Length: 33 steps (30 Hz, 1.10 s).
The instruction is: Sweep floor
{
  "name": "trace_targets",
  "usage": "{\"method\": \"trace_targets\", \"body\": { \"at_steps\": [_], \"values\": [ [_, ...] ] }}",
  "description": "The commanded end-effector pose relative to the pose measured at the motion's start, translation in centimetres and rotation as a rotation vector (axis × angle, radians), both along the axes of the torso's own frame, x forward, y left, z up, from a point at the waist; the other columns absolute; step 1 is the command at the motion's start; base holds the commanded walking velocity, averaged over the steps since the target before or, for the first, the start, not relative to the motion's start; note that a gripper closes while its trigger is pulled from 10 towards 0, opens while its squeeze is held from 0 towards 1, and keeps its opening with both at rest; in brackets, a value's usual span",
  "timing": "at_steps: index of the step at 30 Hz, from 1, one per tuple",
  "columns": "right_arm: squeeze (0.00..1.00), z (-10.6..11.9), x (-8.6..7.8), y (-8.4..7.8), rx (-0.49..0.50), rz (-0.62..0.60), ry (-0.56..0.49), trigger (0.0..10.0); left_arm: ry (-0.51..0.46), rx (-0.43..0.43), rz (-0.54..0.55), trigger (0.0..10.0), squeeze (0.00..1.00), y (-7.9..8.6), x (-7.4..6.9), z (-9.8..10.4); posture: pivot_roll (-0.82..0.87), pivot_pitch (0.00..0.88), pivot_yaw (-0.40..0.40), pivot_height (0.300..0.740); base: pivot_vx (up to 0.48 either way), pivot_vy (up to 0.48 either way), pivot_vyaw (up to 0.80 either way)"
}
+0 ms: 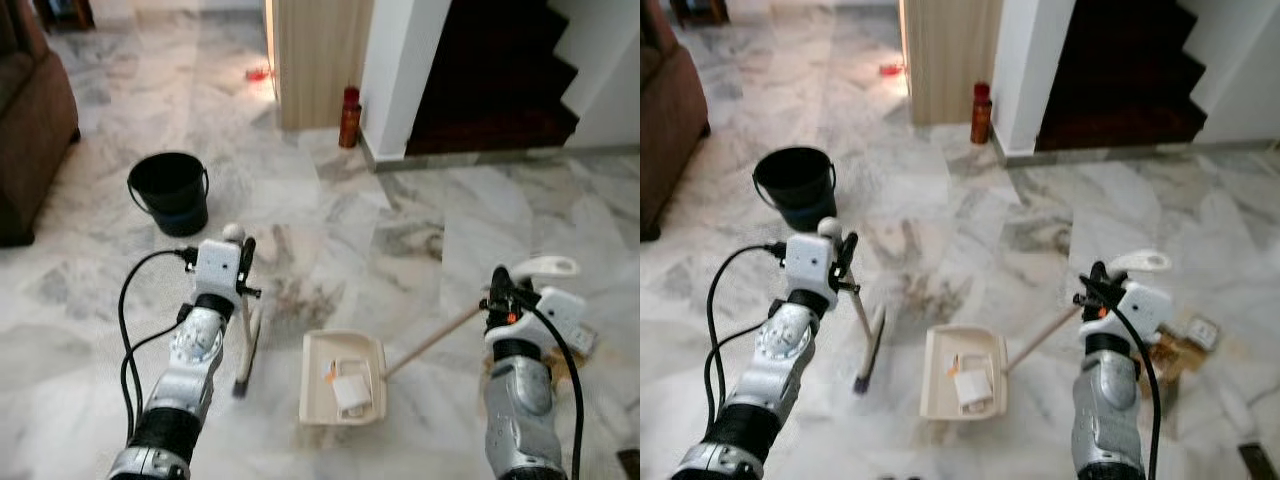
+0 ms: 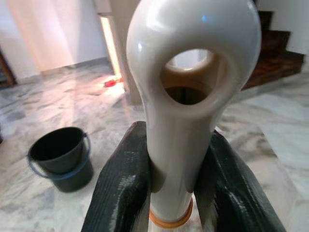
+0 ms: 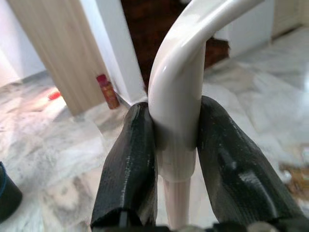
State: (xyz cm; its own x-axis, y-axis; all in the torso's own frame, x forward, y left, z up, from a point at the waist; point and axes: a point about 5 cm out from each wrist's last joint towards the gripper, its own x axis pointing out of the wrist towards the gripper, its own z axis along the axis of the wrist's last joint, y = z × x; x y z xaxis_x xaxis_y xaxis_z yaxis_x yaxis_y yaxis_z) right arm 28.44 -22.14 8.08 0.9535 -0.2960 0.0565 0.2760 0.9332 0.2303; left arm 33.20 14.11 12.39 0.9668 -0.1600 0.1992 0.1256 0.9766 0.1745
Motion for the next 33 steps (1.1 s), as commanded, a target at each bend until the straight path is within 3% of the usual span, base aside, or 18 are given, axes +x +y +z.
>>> {"method": "trace_targets", "body": {
  "at_steps": [1, 9, 28, 33],
  "values": [
    [0.0, 1.28, 0.39, -0.41, -0.016, -0.011, -0.052, 10.0, -0.058, -0.014, -0.013, 10.0, 0.0, -0.35, 0.23, 1.31, 0.03, 0.081, -0.044, 0.74, 0.0, 0.0, 0.0],
    [0.0, 1.18, 0.29, -0.42, -0.015, -0.014, -0.048, 10.0, -0.068, -0.024, -0.007, 10.0, 0.0, -0.29, 0.22, 1.58, 0.03, 0.094, -0.044, 0.74, 0.0, 0.0, 0.64],
    [0.0, 1.04, 0.21, -0.47, 0.0, -0.008, -0.04, 10.0, -0.067, -0.023, 0.0, 10.0, 0.0, -0.15, 0.27, 1.85, 0.03, 0.101, -0.043, 0.74, 0.0, 0.0, 0.0],
    [0.0, 1.02, 0.25, -0.38, 0.002, -0.002, -0.038, 10.0, -0.066, -0.024, 0.006, 10.0, 0.0, -0.06, 0.28, 1.85, 0.03, 0.1, -0.045, 0.74, 0.259, 0.0, 0.0]
  ]
}}
